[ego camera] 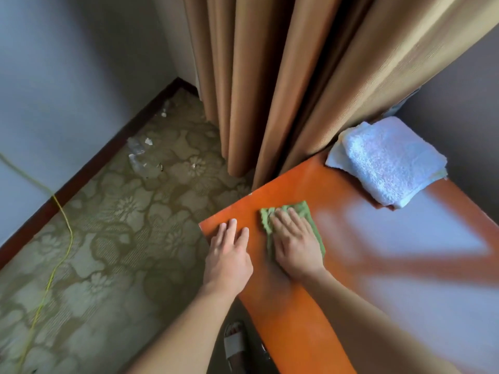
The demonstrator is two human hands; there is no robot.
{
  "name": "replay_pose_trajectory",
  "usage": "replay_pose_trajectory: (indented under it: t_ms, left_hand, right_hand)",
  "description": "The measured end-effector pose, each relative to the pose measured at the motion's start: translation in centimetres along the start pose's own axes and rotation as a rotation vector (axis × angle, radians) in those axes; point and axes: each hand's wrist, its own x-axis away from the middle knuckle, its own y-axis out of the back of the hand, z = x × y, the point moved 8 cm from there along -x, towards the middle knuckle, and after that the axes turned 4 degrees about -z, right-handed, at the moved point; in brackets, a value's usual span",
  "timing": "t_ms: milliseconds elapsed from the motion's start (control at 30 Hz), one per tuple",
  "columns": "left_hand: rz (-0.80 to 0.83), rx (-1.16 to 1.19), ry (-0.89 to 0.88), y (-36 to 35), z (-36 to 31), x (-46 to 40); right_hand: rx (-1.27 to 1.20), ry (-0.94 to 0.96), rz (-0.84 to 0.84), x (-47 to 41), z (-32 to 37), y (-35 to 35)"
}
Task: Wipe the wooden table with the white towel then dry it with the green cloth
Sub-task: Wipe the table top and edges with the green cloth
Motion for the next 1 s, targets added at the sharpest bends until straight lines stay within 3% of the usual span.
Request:
replay_pose_trajectory:
  t_ms: [133, 267, 367, 533, 600, 767, 867, 933, 1000]
  left_hand:
    - [-0.013, 0.009, -0.017, -0.3, -0.2, 0.0]
    - [-0.069, 0.044, -0.052, -0.3, -0.1, -0.1]
    - [-0.037, 0.073, -0.051, 0.0, 0.1, -0.1]
    - [-0.001, 0.276, 0.062, 2.0, 1.5, -0.5]
    - [-0.049, 0.29, 0.131, 2.8, 3.7, 0.2]
    - [-0.177, 0.288, 0.376, 2.8, 10.3, 2.9]
    - [-0.216, 0.361, 0.447, 3.3, 11.7, 4.4]
    - [-0.241, 0.383, 0.418, 3.9, 11.6, 4.6]
    - [-0.252, 0.409, 0.384, 4.1, 11.4, 4.8]
  right_hand:
    - [-0.053, -0.248, -0.044, -5.3, -0.7, -0.1]
    - [0.022, -0.031, 0.051, -0.4, 5.9, -2.0]
    - [0.066, 0.088, 0.125, -2.8, 5.2, -2.2]
    - [0.034, -0.128, 0.139, -8.0, 5.7, -2.9]
    - [0.034, -0.113, 0.145, -6.3, 8.1, -3.6]
    - [0.056, 0.161, 0.284, -0.1, 15.5, -6.5]
    - [0.118, 0.362, 0.387, 0.1, 16.2, -7.6]
    - [0.1, 0.355, 0.305, -2.7, 14.9, -6.2]
    - [0.086, 0.215, 0.297, -5.5, 12.7, -5.5]
